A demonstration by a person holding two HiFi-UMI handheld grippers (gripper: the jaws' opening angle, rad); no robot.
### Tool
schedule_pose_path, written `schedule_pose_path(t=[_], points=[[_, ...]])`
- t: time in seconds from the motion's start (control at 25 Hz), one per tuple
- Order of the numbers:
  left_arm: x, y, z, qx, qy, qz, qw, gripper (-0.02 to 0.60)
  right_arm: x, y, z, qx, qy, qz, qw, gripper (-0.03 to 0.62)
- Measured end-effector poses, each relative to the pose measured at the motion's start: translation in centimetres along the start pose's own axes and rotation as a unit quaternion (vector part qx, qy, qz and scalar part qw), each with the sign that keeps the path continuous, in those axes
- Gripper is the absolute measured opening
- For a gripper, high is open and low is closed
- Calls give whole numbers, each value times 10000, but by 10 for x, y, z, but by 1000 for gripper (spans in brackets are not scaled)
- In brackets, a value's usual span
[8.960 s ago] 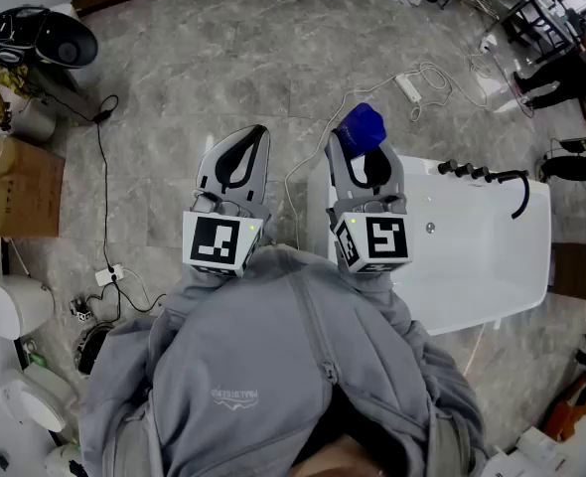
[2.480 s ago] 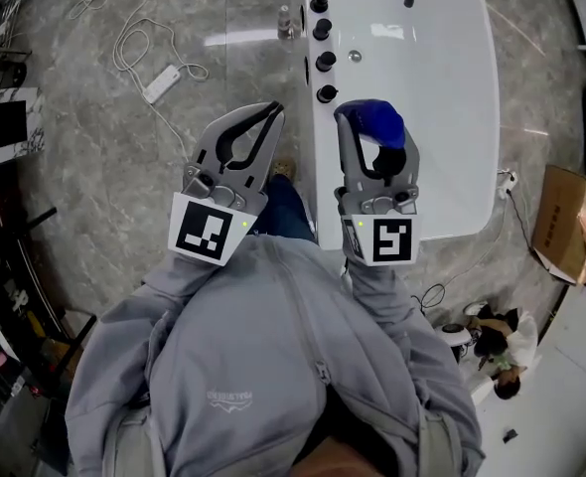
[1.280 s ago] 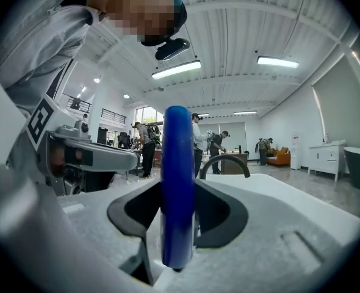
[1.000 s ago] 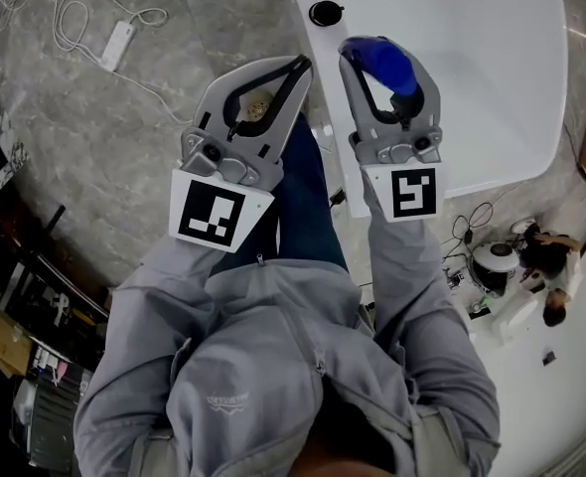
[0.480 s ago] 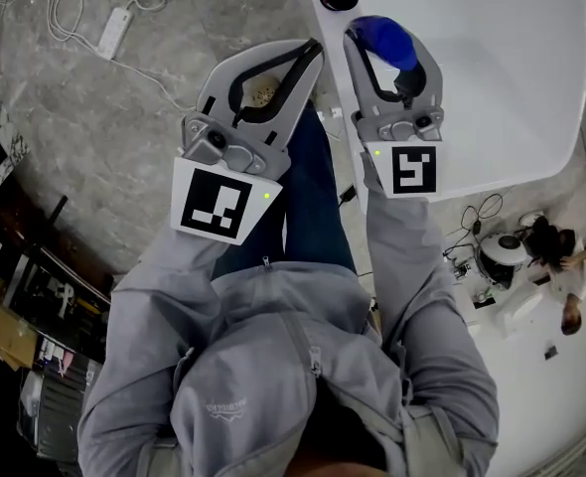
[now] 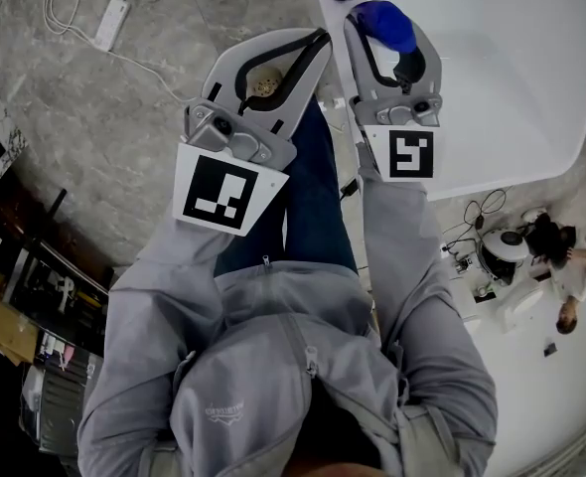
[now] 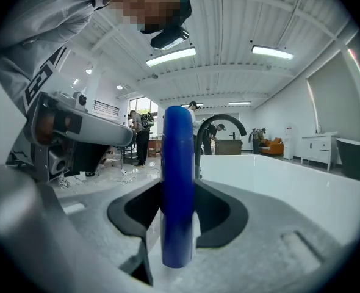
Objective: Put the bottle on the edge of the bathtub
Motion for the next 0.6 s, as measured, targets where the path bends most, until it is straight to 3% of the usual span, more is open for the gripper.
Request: schedule_pose_path(t=[0.6], points=[[12,2,4,-2,-59,-150,9999,12,23,0,-7,-73,73,-91,9999,163]])
Point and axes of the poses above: the fingertips, and each gripper's own axes: y forward along the fingers, z to its right, x out of its underside, the point moved 10 cm from there along -y, backward along the fingers, and after that the axes turned 2 degrees about z, right-handed, at the moved point
